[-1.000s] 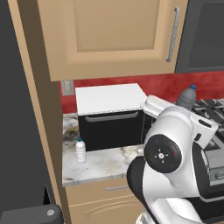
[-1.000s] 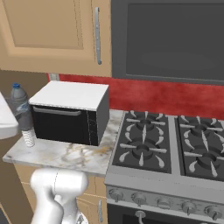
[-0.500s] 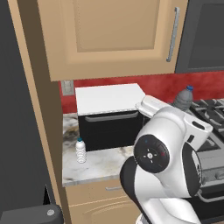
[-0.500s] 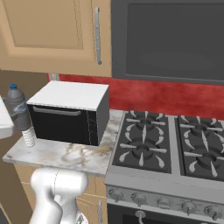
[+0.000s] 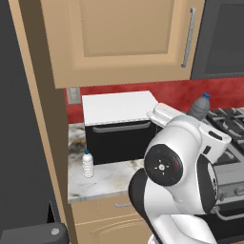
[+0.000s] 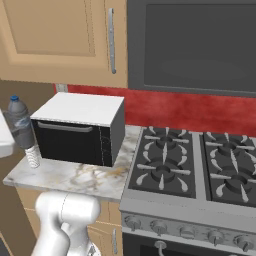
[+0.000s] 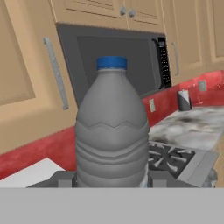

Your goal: Take the bottled waters from the counter and place them in the freezer to freeze. Close the freezer door after placing the bottles.

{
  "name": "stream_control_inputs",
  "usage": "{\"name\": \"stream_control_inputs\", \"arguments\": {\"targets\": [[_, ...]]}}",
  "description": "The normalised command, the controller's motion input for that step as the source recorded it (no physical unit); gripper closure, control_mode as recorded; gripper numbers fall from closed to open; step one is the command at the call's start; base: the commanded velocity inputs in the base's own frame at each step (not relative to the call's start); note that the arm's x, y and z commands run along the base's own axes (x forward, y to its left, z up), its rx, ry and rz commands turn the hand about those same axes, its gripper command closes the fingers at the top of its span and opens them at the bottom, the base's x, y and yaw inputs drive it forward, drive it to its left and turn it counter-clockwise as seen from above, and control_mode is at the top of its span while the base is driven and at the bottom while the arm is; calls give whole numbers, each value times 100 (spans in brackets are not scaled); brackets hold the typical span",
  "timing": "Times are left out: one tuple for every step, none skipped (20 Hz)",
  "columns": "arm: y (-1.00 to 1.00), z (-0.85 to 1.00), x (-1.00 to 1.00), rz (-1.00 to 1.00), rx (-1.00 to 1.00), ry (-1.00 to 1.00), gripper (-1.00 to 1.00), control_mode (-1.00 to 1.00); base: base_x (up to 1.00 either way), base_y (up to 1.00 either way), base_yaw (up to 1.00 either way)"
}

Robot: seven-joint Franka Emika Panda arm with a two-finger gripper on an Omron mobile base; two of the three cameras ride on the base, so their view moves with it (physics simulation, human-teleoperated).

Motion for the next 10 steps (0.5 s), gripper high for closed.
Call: {"name": "stream_control_inputs", "arguments": {"targets": [[0, 0, -16, 0, 0, 0, 100, -100, 0, 0, 0], [0, 0, -19, 0, 0, 0, 100, -100, 0, 0, 0], [0, 0, -23, 0, 0, 0, 100, -100, 0, 0, 0], [0, 0, 0, 0, 0, 0, 100, 100, -42, 0, 0], [0, 0, 0, 0, 0, 0, 100, 100, -46, 0, 0], [0, 0, 0, 0, 0, 0, 100, 100, -49, 0, 0], [0, 0, 0, 0, 0, 0, 100, 100, -58, 0, 0], [0, 0, 0, 0, 0, 0, 100, 100, -61, 0, 0], [0, 0, 0, 0, 0, 0, 100, 100, -66, 0, 0], [0, 0, 0, 0, 0, 0, 100, 100, -68, 0, 0]]}}
